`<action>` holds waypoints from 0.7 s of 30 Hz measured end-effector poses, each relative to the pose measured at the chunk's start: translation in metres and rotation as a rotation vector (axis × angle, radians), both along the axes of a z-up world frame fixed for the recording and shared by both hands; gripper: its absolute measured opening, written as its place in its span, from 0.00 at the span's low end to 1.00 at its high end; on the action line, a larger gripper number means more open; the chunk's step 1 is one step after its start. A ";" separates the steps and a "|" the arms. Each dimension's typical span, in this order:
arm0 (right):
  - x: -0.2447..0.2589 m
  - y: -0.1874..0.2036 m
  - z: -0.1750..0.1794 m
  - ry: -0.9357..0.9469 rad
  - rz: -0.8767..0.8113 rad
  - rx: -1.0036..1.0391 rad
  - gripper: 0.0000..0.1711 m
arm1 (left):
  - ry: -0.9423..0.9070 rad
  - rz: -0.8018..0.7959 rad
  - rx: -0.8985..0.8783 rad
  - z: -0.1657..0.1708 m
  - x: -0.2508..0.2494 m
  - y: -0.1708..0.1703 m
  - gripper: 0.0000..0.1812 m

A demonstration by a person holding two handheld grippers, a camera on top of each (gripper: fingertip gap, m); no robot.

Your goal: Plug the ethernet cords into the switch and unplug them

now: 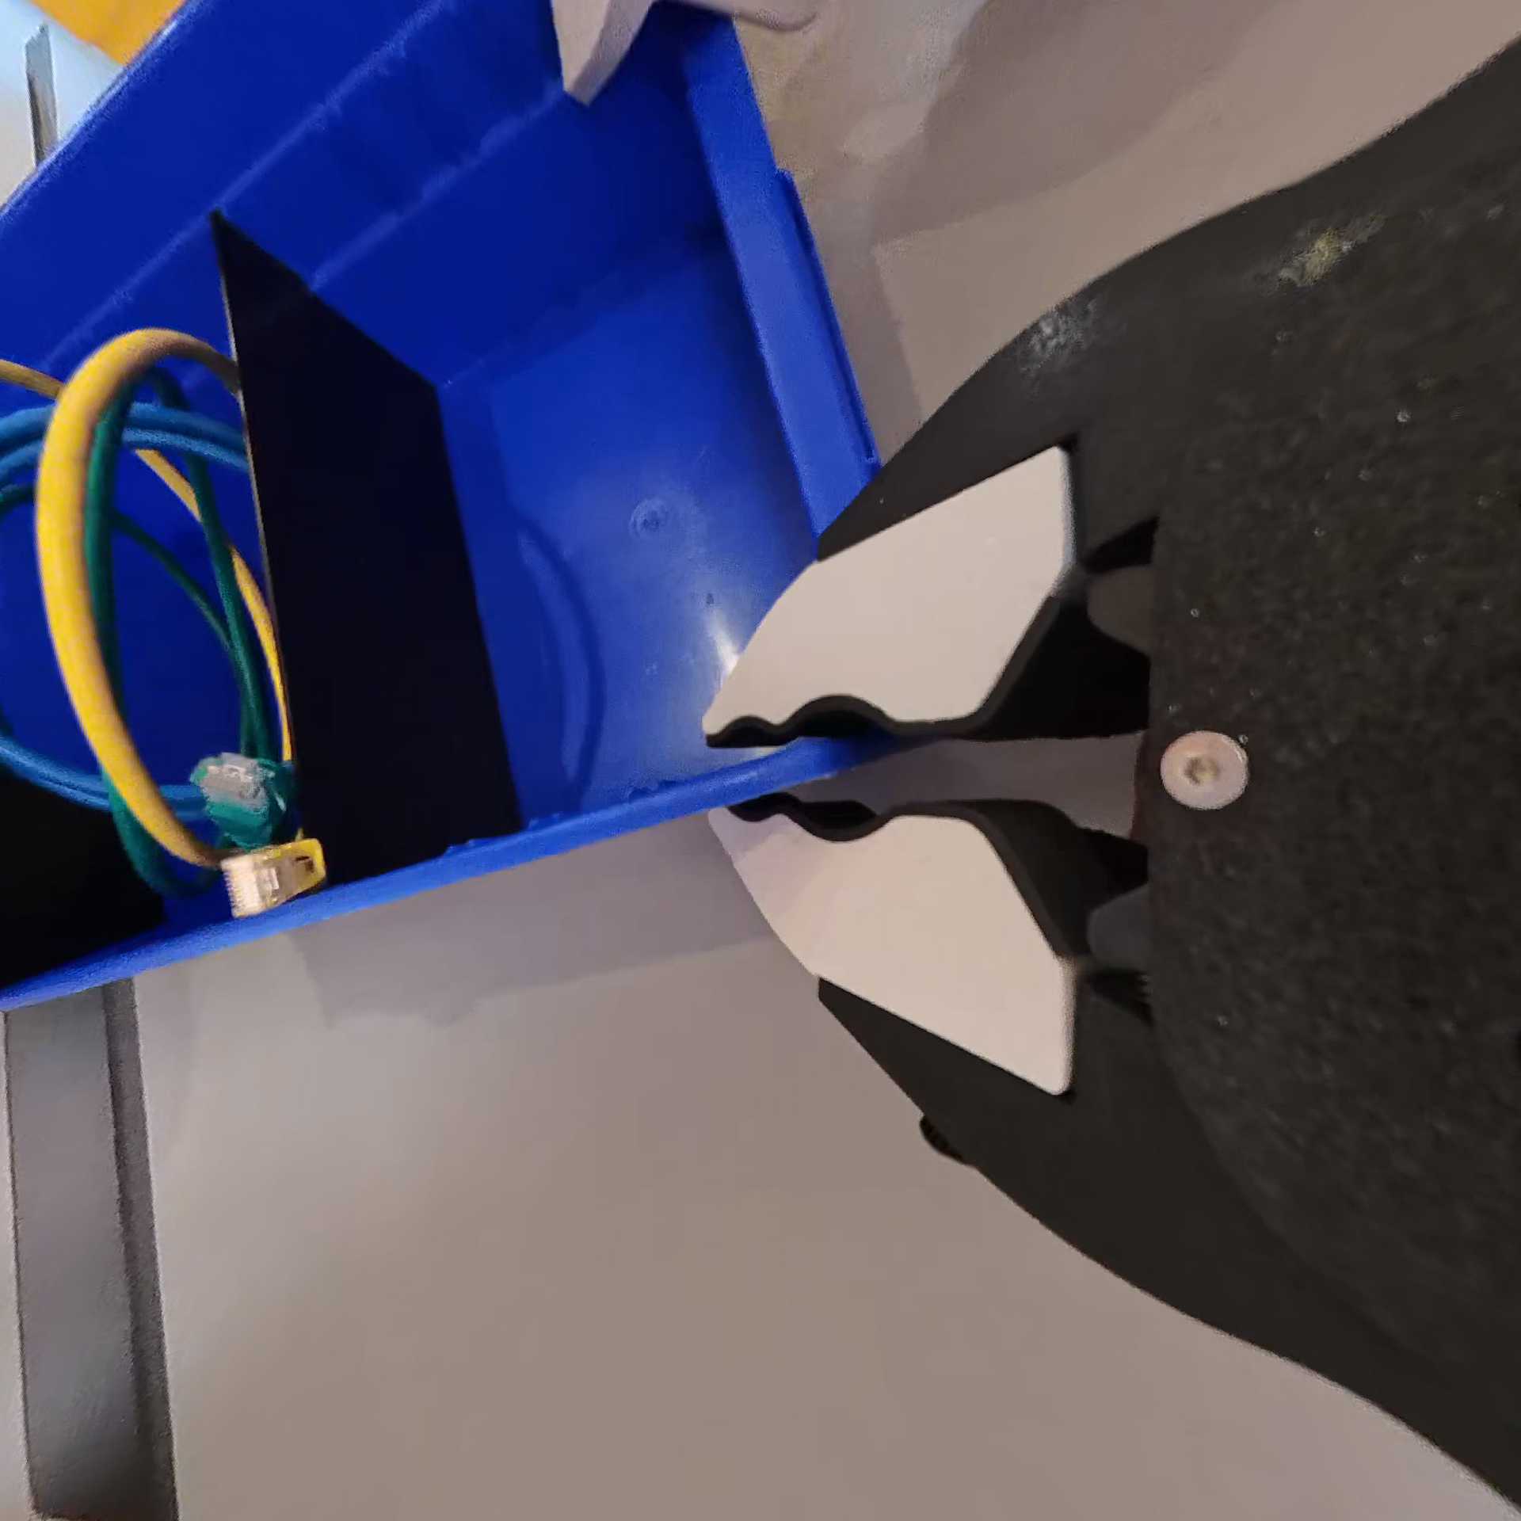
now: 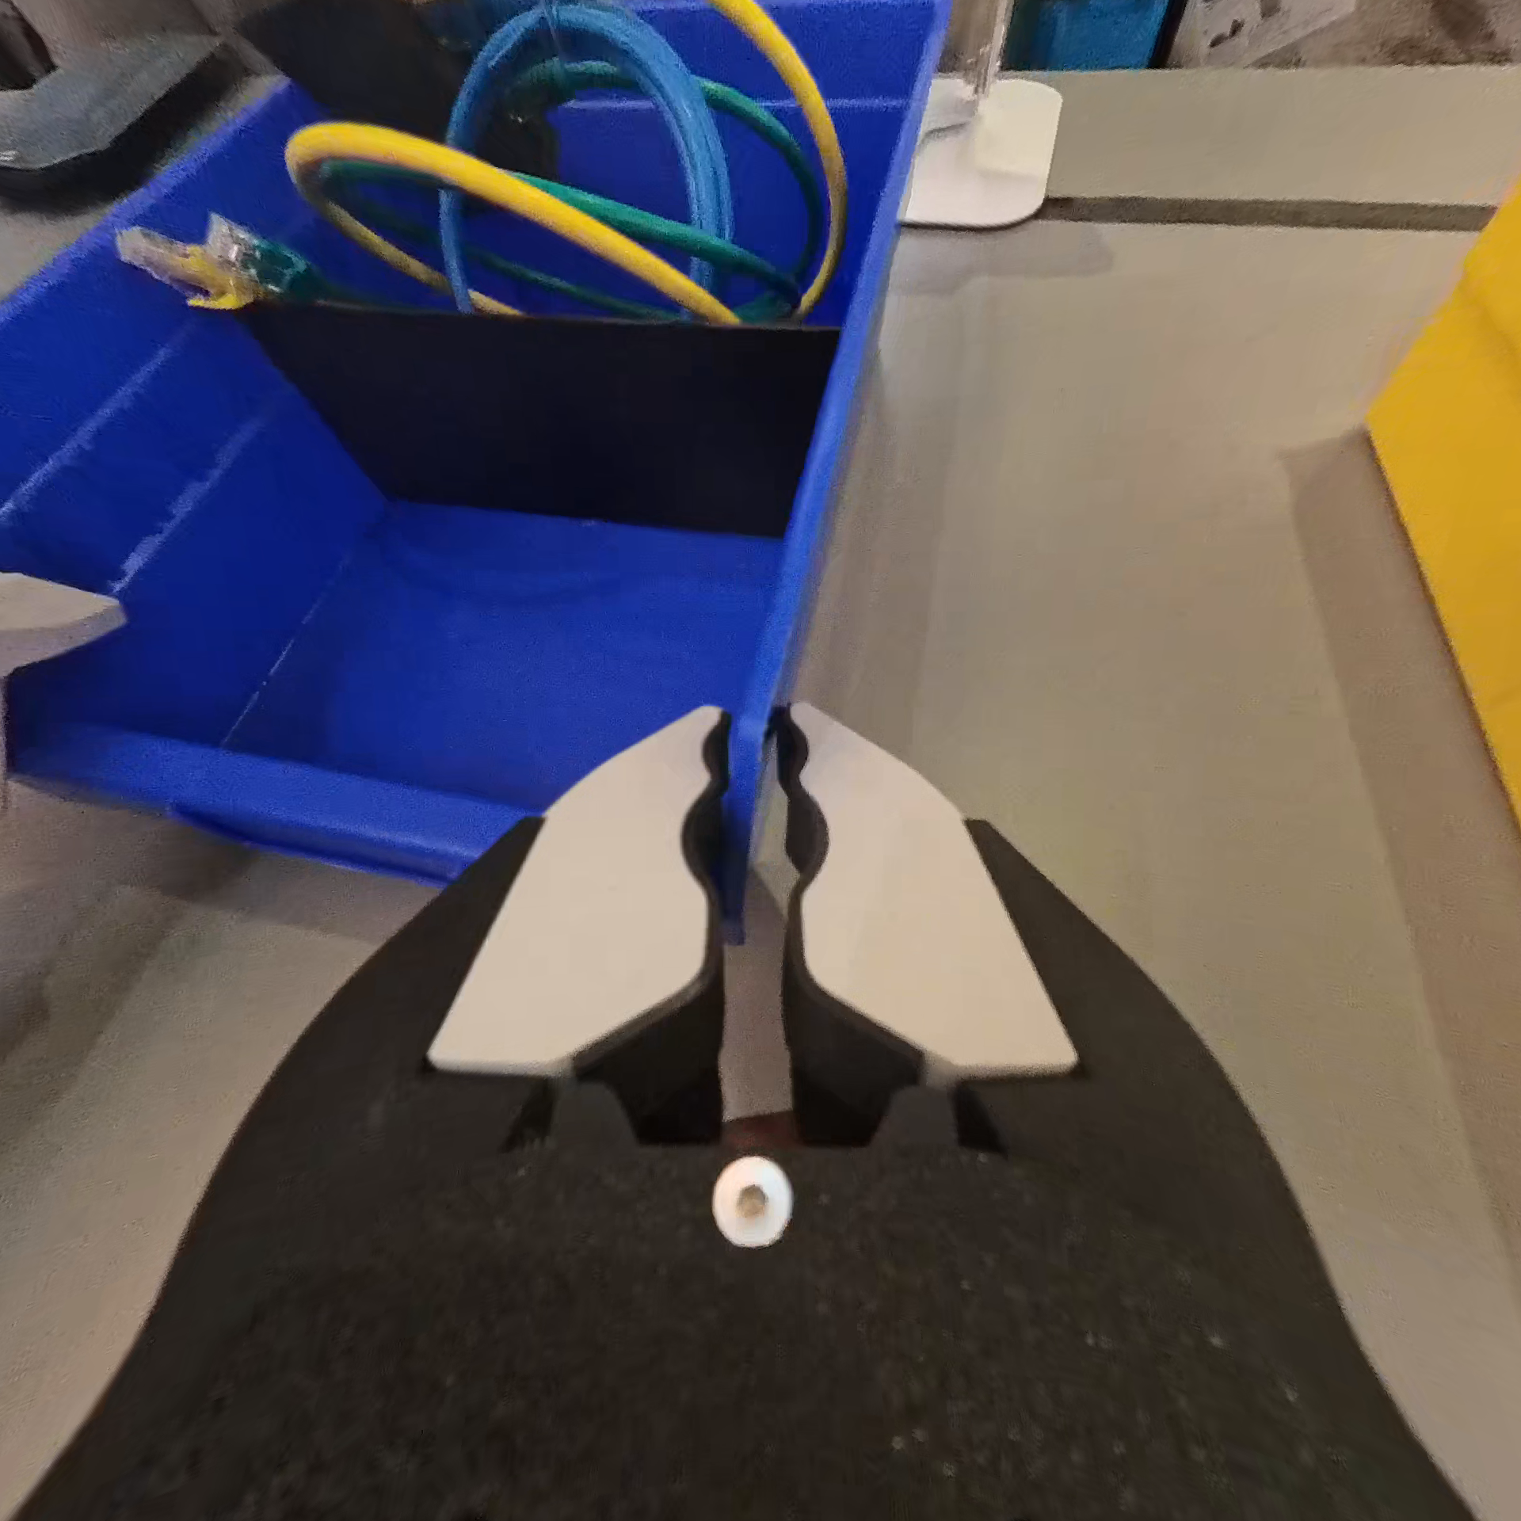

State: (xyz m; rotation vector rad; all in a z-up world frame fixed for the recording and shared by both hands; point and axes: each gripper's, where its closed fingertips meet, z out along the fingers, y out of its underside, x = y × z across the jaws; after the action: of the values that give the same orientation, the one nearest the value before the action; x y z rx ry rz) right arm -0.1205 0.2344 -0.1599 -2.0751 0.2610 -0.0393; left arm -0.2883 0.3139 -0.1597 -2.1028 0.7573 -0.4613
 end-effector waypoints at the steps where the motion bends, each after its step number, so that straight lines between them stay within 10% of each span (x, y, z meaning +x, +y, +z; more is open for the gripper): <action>1: -0.002 0.000 0.001 -0.026 -0.012 -0.006 0.05 | 0.012 0.014 0.017 0.001 -0.002 0.001 0.04; 13: -0.129 0.055 0.053 -0.150 0.101 0.106 0.03 | 0.020 0.170 0.176 0.054 -0.144 0.044 0.01; 21: -0.244 0.094 0.015 -0.163 0.250 0.018 0.07 | 0.056 0.183 0.152 0.030 -0.249 0.094 0.01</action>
State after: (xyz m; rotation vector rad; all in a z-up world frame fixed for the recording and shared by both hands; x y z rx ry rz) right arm -0.3648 0.3283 -0.1448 -2.0587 -0.0977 -0.0539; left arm -0.5373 0.4075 -0.1301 -2.0258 0.6046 -0.2385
